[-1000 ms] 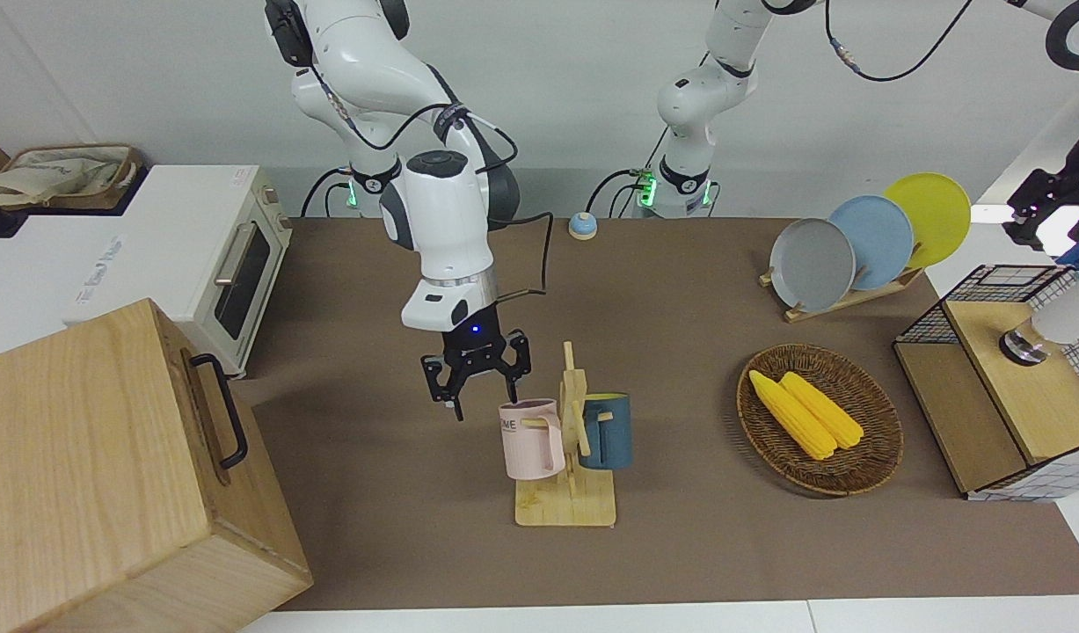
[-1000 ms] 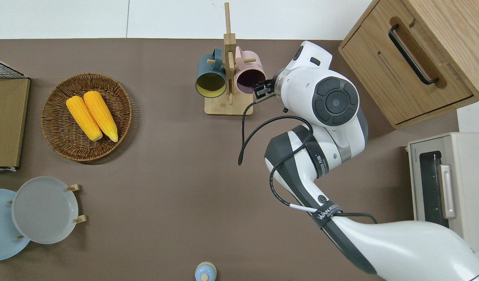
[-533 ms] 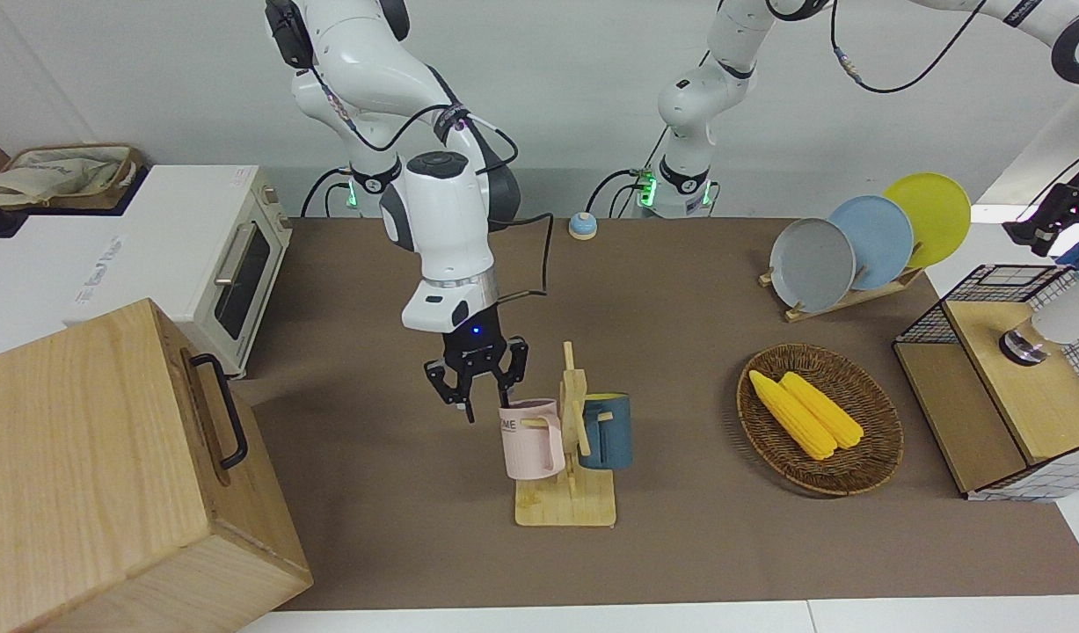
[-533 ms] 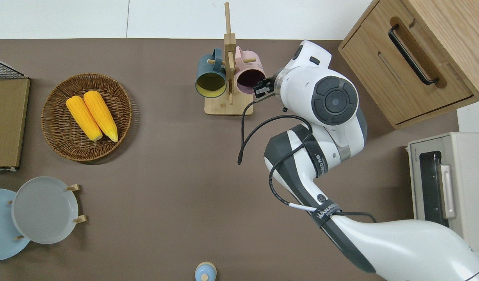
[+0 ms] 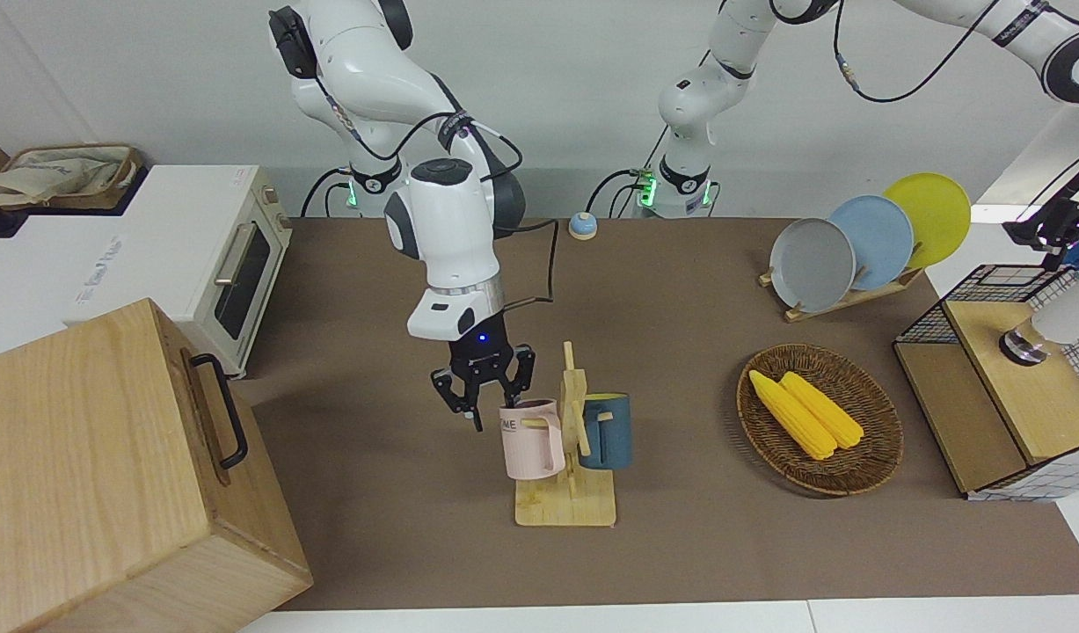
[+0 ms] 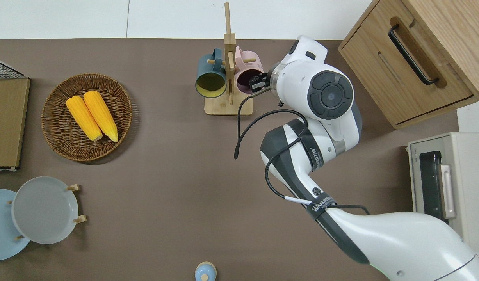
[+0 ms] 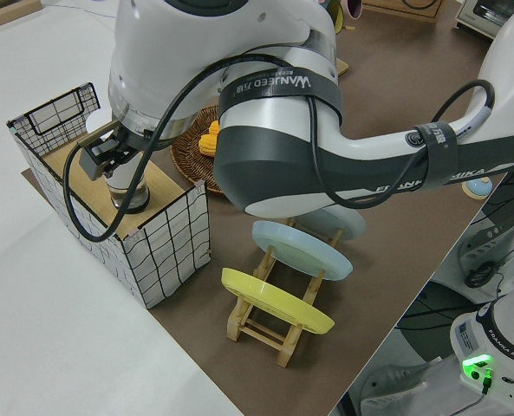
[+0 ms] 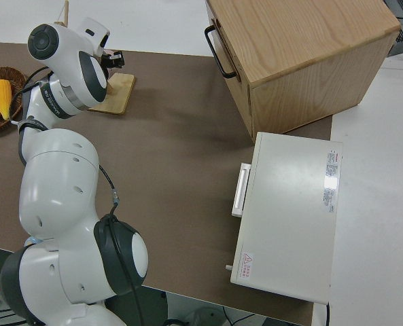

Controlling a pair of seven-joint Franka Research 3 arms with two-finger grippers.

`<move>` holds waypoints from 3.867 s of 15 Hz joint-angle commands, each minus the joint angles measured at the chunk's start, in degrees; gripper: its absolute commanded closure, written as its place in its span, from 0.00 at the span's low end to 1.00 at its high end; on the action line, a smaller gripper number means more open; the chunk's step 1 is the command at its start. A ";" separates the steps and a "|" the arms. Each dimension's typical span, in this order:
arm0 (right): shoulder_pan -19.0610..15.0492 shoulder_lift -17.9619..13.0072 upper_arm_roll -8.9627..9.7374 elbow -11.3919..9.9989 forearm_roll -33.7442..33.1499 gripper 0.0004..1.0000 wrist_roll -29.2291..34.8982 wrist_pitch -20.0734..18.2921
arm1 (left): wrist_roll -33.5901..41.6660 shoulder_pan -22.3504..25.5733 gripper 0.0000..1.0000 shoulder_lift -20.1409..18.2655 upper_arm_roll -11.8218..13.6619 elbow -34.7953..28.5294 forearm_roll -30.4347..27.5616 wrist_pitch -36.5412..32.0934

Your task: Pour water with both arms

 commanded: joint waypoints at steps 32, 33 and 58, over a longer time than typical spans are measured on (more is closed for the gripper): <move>-2.52 1.64 0.96 3.34 -9.14 1.00 -2.02 1.82 | 18.15 0.64 0.76 1.36 -3.94 -12.40 -22.12 21.46; -2.78 1.47 0.96 3.34 -9.23 1.00 -2.02 1.82 | 18.06 0.56 0.86 1.36 -3.94 -12.31 -22.12 21.46; -8.33 -5.12 1.58 2.64 -5.89 1.00 -6.58 -27.42 | -32.20 -5.85 0.98 -12.34 -7.11 -14.84 6.61 19.00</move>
